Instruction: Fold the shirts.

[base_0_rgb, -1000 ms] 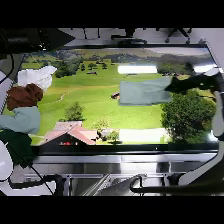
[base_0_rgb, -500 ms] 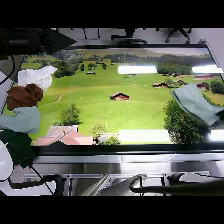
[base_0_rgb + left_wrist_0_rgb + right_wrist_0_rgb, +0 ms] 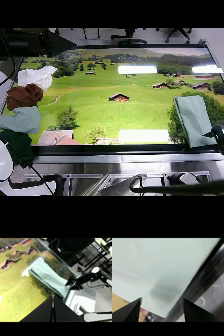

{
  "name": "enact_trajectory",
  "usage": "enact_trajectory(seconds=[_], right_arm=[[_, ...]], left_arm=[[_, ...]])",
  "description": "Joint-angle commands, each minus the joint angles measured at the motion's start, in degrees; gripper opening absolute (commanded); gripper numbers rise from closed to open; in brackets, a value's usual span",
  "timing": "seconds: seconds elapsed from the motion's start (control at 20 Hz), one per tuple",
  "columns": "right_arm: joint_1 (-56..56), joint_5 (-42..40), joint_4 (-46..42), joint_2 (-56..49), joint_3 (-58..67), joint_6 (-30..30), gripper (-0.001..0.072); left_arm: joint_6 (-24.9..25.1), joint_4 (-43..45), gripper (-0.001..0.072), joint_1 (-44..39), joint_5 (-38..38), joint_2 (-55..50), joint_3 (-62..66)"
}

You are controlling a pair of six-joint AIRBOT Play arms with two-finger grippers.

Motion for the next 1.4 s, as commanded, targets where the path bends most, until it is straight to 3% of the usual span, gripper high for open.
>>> enact_trajectory(seconds=[0.0, 0.1, 0.2, 0.3, 0.35, 0.45, 0.65, 0.8, 0.95, 1.15, 1.35], right_arm=[[-0.2, 12.2, -6.6, 1.7, 1.0, 2.8, 0.0583], [-0.2, 19.6, -7.9, 1.5, 8.0, 5.5, 0.0581], [0.1, 20.1, -2.3, 0.6, 19.1, 5.3, 0.0565], [1.7, 17.7, 7.3, -1.6, 30.0, 2.2, 0.0243], [3.6, 16.1, 11.0, -2.9, 34.4, 2.2, 0.0224], [10.1, 12.0, 14.7, -5.1, 40.9, 1.4, 0.002], [31.3, 1.6, 11.6, -6.2, 41.2, -0.6, 0.0019], [50.2, -1.6, 2.3, -6.7, 38.2, -0.5, 0.0018], [63.4, -1.8, -4.1, -4.9, 31.2, 2.0, 0.0018], [69.1, -4.9, -4.5, -2.4, 21.7, 2.0, 0.0018], [69.1, -5.2, -4.1, -2.5, 21.6, 2.1, 0.0019]], left_arm=[[0.1, 0.0, 0.0016, 0.0, -0.1, 0.0, 0.0], [0.1, 0.0, 0.0016, 0.0, 0.0, -0.1, 0.0], [0.1, 0.0, 0.0016, 0.7, 0.2, -0.1, 0.0], [0.2, 0.0, 0.0016, 2.6, 0.2, -0.1, 0.0], [1.3, 0.0, 0.0016, 3.6, 0.1, -0.1, 0.0], [2.4, 0.0, 0.0014, 5.8, -0.4, -0.1, 0.0], [2.1, 0.1, 0.0013, 7.4, -1.3, 3.0, -6.1], [5.9, 1.7, 0.0012, 5.8, 1.5, 12.2, -25.3], [7.2, 10.1, 0.0012, 4.0, 6.1, 22.3, -46.7], [7.5, 12.5, 0.0012, 3.8, 10.0, 31.3, -64.6], [7.3, 12.4, 0.0014, 3.8, 10.7, 33.9, -67.1]])
